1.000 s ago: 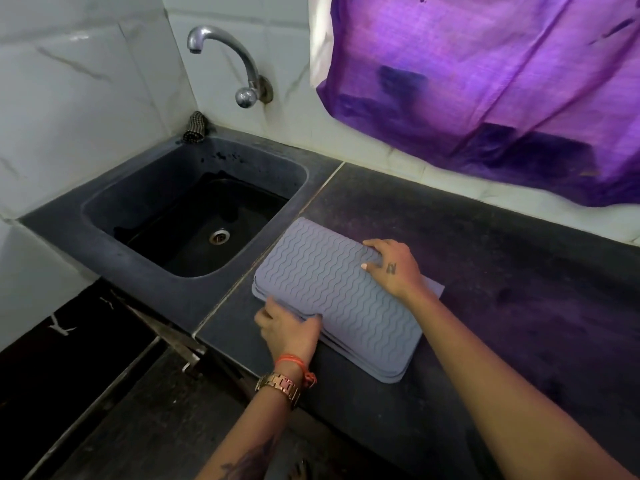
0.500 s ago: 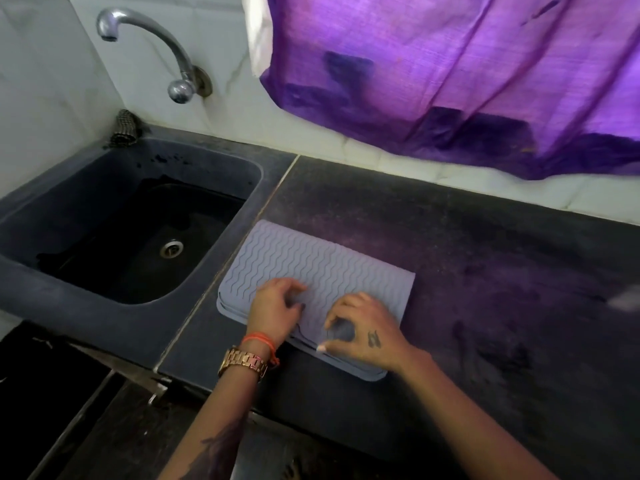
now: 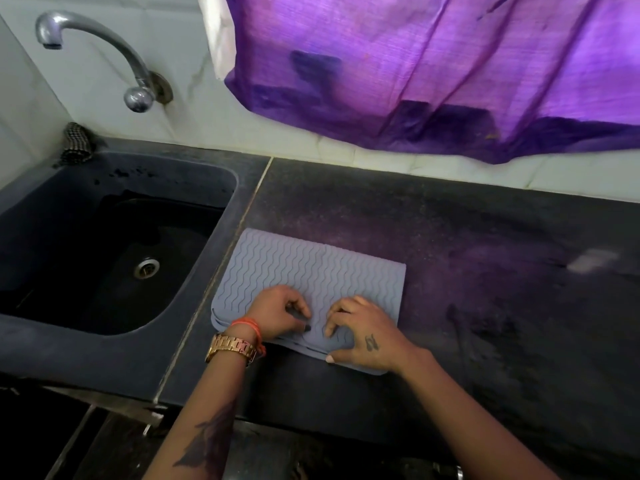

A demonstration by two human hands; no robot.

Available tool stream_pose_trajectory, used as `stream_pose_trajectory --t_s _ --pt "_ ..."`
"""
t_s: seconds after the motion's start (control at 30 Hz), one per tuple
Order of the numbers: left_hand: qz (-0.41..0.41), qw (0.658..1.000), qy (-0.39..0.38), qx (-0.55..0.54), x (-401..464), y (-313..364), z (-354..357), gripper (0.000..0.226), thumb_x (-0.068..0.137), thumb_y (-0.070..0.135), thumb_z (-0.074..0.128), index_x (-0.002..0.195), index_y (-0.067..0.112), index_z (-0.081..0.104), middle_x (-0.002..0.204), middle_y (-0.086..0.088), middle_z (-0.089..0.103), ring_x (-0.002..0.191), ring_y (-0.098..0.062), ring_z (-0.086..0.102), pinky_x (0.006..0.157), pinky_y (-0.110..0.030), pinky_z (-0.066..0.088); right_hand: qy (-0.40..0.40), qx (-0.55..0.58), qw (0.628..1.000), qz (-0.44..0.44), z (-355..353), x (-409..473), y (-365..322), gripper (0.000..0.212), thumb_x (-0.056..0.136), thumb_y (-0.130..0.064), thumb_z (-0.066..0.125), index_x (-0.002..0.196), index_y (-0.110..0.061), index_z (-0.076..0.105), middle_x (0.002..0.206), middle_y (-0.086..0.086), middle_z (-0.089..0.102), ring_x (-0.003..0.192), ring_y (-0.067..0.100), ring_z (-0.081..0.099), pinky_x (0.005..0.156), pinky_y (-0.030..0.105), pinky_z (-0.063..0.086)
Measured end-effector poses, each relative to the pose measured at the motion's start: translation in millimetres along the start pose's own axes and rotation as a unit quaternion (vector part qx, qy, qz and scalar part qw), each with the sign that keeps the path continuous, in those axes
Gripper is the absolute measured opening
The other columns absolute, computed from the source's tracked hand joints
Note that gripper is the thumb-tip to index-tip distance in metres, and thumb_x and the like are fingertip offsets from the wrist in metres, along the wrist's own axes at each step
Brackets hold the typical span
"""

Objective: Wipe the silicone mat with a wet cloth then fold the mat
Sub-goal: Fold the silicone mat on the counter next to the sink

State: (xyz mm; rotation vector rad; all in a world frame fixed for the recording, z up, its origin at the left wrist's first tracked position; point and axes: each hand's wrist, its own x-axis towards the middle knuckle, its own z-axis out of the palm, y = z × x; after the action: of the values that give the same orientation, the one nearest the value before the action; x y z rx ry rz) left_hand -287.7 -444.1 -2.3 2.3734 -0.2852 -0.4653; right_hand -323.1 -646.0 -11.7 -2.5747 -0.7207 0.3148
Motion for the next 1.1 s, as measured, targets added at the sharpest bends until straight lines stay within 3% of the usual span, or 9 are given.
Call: stream_pose_trajectory --t_s 0.1,0.27,0.57,0.67,0.83,0.97,1.03,1.1 --pt "0.0 1.0 0.0 0.011 -3.7 -1.4 1.3 0.021 0.066 0.017 0.08 0.082 0.019 0.067 0.095 0.005 0.055 0.089 -0.009 0.049 0.073 -0.018 0.038 -0.009 -0.006 1.0 -0.002 -4.7 3.6 0.0 0.03 0.071 -0.046 0.071 0.097 -0.032 0.065 0.111 -0.013 0.053 0.104 0.008 0.043 0.089 0.026 0.038" --pt "0.002 0.998 -0.026 0.049 -9.5 -0.2 1.8 0.024 0.066 0.022 0.08 0.086 0.02 0.067 0.097 0.007 0.052 0.09 -0.009 0.047 0.075 -0.018 0.038 -0.036 -0.07 0.996 -0.028 -13.2 11.2 -2.7 0.036 0.07 -0.05 0.068 0.101 -0.032 0.062 0.108 -0.012 0.055 0.099 0.009 0.045 0.079 0.026 0.039" --pt "-0.001 0.99 -0.08 0.119 -10.8 5.8 -1.8 0.034 0.06 0.023 0.083 0.087 0.022 0.063 0.097 0.006 0.05 0.09 -0.012 0.047 0.078 -0.022 0.043 -0.032 -0.092 0.994 -0.041 -15.7 11.0 -3.3 0.039 0.073 -0.047 0.066 0.107 -0.029 0.063 0.11 -0.009 0.057 0.099 0.013 0.05 0.08 0.028 0.038" --pt "0.0 0.992 -0.064 0.107 -12.4 2.6 -0.7 0.03 0.06 0.022 0.083 0.083 0.023 0.064 0.098 0.008 0.051 0.091 -0.009 0.047 0.074 -0.015 0.039 -0.028 -0.09 0.994 -0.046 -16.3 11.7 -3.2 0.037 0.074 -0.048 0.065 0.105 -0.029 0.063 0.108 -0.009 0.059 0.098 0.015 0.051 0.08 0.03 0.04" --pt "0.004 0.995 -0.055 0.079 -13.1 -1.1 -2.5 0.012 0.068 0.017 0.079 0.073 0.022 0.07 0.091 0.012 0.054 0.086 -0.003 0.053 0.079 -0.015 0.045 -0.02 -0.082 0.996 -0.042 -17.5 14.2 -4.0 0.032 0.077 -0.049 0.062 0.101 -0.028 0.067 0.105 -0.008 0.062 0.098 0.016 0.054 0.083 0.032 0.044" --pt "-0.003 0.994 -0.076 0.076 -10.7 2.6 -8.5 0.002 0.078 0.018 0.07 0.078 0.02 0.069 0.093 0.008 0.058 0.089 -0.006 0.055 0.081 -0.019 0.046 -0.019 -0.045 0.998 -0.034 -18.6 10.7 -2.6 0.031 0.082 -0.05 0.057 0.101 -0.028 0.068 0.104 -0.009 0.064 0.098 0.013 0.056 0.085 0.032 0.045" --pt "-0.001 0.991 -0.104 0.08 -6.5 7.6 -14.6 0.006 0.083 0.022 0.064 0.078 0.026 0.063 0.093 0.005 0.062 0.09 -0.009 0.056 0.082 -0.02 0.044 -0.04 0.005 0.999 -0.016 -24.6 8.7 -1.7 0.038 0.08 -0.057 0.057 0.103 -0.028 0.068 0.103 -0.01 0.066 0.095 0.011 0.057 0.084 0.031 0.046" --pt "0.003 0.987 -0.13 0.09 -0.7 14.7 -23.2 0.008 0.086 0.024 0.06 0.079 0.027 0.059 0.094 0.003 0.062 0.092 -0.012 0.055 0.084 -0.024 0.043 -0.093 -0.015 0.996 -0.004 -34.7 9.8 -0.7 0.043 0.075 -0.056 0.063 0.109 -0.03 0.064 0.106 -0.009 0.064 0.097 0.012 0.056 0.086 0.034 0.043"
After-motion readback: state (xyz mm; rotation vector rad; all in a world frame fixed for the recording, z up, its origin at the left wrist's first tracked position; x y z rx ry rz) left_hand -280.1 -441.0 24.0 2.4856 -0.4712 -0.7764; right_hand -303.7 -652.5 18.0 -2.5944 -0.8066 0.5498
